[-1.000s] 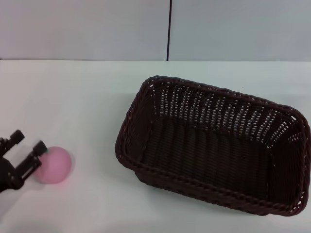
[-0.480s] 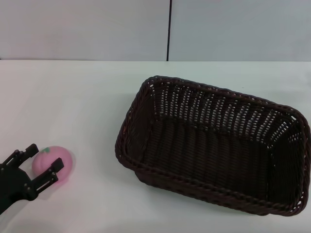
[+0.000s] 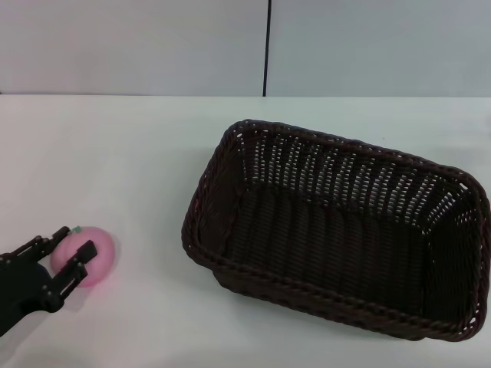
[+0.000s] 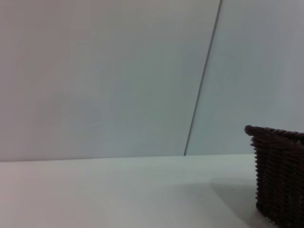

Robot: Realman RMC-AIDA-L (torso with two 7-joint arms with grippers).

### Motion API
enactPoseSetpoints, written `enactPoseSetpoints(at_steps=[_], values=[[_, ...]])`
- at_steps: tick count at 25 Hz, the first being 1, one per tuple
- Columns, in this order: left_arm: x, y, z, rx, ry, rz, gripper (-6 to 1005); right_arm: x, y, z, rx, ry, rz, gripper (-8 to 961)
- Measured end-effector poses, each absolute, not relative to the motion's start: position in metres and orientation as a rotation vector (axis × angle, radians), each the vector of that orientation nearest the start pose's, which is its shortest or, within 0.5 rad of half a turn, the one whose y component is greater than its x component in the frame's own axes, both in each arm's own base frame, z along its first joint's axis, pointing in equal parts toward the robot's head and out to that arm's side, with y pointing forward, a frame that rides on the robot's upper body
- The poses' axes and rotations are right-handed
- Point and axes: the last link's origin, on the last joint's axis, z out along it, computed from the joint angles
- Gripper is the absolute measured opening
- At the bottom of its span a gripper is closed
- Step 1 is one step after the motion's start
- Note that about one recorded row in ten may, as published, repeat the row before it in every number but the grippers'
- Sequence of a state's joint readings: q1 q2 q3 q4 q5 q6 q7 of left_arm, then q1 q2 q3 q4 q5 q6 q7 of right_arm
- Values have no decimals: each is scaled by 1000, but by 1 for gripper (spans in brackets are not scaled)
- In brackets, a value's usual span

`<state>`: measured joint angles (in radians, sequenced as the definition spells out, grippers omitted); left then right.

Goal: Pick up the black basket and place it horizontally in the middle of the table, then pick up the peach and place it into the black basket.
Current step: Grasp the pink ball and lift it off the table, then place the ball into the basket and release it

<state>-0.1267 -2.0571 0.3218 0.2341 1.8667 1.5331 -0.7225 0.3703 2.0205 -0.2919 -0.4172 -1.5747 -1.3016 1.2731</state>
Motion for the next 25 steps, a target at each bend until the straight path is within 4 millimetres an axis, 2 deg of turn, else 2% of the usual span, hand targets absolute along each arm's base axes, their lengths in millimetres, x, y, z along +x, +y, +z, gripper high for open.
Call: enactPoseSetpoints(at_steps=[9,15,17,20,21,22,24,25], values=[[-382,183,-12,-2130,-744,-775,333,371,317,83,-1706,960,1004,618],[-382,183,-12,-2130,-744,-775,308,370,318,83,-1707,958,1007,618],[-369,188,3,-2050,-703,-930,300,369,319,83,-1706,957,1008,618],[-367,190,7,-2013,-699,-969,287,368,321,84,-1708,951,1012,618],[-361,196,14,-1928,-703,-1057,283,367,322,84,-1709,949,1013,618],[-361,196,14,-1928,-703,-1057,273,366,323,84,-1711,947,1016,618],[-347,212,19,-1855,-704,-1196,252,363,325,82,-1715,945,1025,618],[-346,213,19,-1853,-704,-1203,241,363,325,82,-1715,945,1025,618]])
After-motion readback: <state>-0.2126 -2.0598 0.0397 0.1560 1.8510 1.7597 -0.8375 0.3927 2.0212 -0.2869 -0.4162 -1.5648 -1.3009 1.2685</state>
